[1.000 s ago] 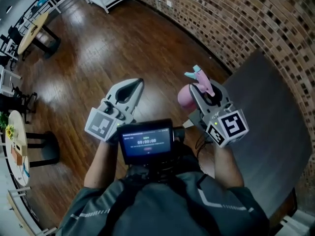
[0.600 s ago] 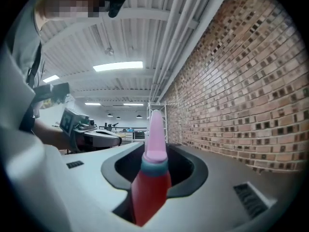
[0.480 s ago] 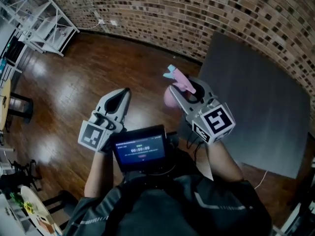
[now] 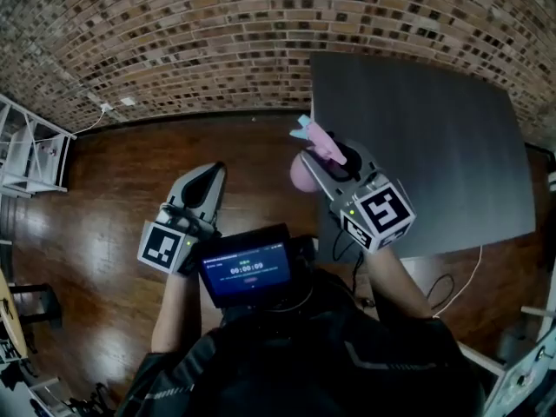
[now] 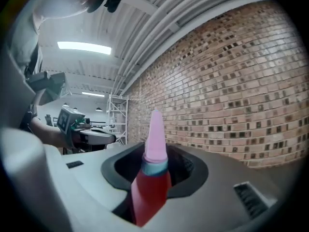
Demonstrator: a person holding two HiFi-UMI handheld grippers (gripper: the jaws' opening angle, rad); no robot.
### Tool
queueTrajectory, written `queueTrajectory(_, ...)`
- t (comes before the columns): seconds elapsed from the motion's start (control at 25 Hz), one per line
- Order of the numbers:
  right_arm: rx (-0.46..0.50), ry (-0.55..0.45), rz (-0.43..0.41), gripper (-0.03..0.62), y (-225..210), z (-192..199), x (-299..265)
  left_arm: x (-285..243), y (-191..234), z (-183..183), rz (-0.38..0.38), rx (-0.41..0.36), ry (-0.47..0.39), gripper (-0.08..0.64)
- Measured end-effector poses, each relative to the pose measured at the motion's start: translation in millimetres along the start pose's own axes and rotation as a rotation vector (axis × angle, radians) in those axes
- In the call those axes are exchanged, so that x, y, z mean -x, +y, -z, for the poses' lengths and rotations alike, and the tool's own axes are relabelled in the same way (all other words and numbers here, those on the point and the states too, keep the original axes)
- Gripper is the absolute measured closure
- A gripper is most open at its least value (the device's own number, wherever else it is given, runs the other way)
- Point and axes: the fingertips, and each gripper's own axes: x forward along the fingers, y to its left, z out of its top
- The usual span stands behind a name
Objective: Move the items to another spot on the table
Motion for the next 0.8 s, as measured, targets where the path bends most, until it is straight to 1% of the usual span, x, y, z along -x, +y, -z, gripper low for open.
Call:
queueTrajectory(0.16,-0.009,0.018,0.129,0.451,-16.4,4.3,-23.8,-22.1,40.2,3.7,0.111,0.01,-0.012,0.563)
queueTrajectory(0.44,-0.035,0.03,0.319,0.451,-44.2,6.1,-65.6,-52.5,101.4,10.2,0.258,0.015,-0.029,0.563)
queueTrajectory(0.6,-0.054,0.036,0.394,0.451,-63.0,11.2,-86.5,-68.9,127.5,14.7,0.301,0.019,-0.039,0.563)
queueTrajectory(0.8,-0.064,0.062,0.452,0.451,-99.2,18.1,-108.4,-96.5,149.4,18.5,0.332,0.037,-0.048,0.563)
